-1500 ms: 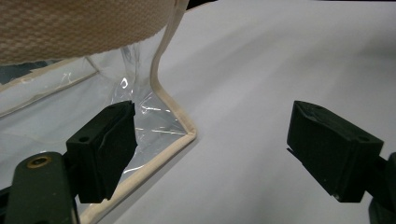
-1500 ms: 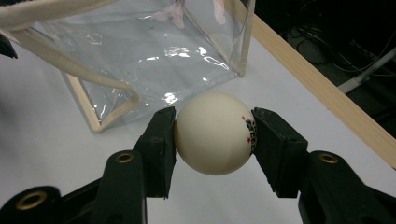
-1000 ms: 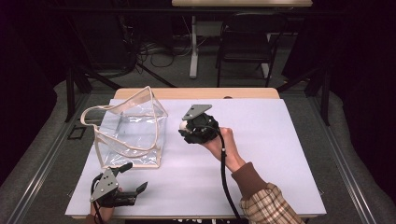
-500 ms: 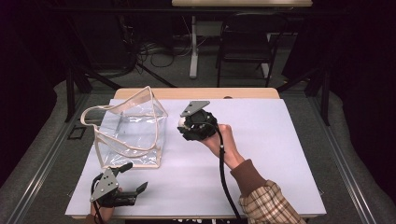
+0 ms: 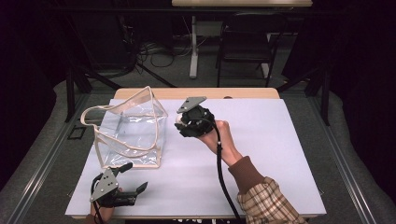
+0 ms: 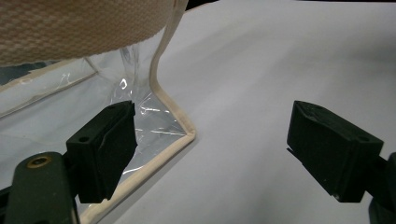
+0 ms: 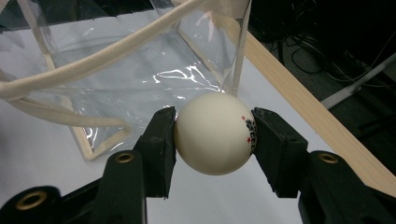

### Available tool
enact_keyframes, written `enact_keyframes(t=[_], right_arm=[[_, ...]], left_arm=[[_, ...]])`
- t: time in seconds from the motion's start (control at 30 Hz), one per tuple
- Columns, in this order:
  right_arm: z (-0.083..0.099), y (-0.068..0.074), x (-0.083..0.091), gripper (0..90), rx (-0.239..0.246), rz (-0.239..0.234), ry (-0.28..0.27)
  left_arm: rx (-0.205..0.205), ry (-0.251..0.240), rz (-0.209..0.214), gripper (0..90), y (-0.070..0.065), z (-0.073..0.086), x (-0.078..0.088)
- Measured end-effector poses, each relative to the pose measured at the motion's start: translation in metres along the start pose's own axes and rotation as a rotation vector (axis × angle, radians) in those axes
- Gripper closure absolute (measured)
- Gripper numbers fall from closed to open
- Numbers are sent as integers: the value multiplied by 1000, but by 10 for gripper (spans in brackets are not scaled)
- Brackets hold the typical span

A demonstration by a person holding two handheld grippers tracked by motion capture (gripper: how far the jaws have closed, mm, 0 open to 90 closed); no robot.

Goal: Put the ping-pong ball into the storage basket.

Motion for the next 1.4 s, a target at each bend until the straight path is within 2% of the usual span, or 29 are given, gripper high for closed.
enact_keyframes(t=[0.87, 1.4], right_arm=[[-19, -4, -1, 509, 13, 3, -5], [-32, 0, 0, 509, 16, -6, -13]], left_arm=[[-2, 0, 3, 159, 0, 0, 0], [-6, 1, 4, 159, 0, -1, 0]])
Point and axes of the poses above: each handheld gripper's, and its own axes: x roughly backward along the jaws, z roughly out of its underside, y roughly to its left, the point moved 5 cm from there along -x, roughly forward along the jaws, and after that the axes turned 15 degrees about y, right-handed, at the moved point
